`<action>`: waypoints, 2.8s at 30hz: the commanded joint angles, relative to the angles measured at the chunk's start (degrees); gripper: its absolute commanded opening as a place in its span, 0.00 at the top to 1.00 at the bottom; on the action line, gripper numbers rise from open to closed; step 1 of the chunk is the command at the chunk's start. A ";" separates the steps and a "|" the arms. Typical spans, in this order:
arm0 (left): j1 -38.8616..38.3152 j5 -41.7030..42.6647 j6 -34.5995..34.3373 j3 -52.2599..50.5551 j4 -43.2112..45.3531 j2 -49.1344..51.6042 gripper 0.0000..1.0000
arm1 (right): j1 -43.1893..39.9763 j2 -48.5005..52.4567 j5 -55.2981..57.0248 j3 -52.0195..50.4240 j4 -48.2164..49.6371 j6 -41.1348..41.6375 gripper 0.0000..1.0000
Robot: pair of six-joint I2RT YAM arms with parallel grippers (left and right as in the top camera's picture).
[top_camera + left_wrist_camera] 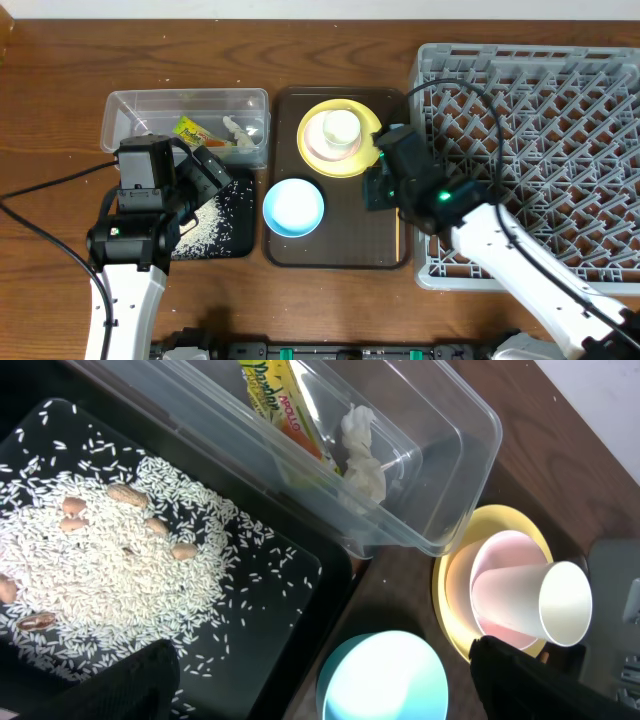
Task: Sort waste into correct bins and load items into the dishwasher rack
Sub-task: 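Move the right gripper back and grasp the second chopstick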
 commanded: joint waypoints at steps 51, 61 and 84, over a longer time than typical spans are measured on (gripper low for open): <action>0.24 -0.50 -0.07 0.79 0.02 0.22 0.05 | 3.32 17.62 19.93 0.92 -7.28 12.98 0.56; 0.24 -0.50 -0.07 0.79 0.00 0.22 0.04 | 3.28 17.62 19.91 0.22 -6.88 15.08 0.57; 0.24 -0.50 -0.07 0.79 0.00 0.22 0.05 | 2.49 17.62 15.28 -8.11 5.86 15.02 0.65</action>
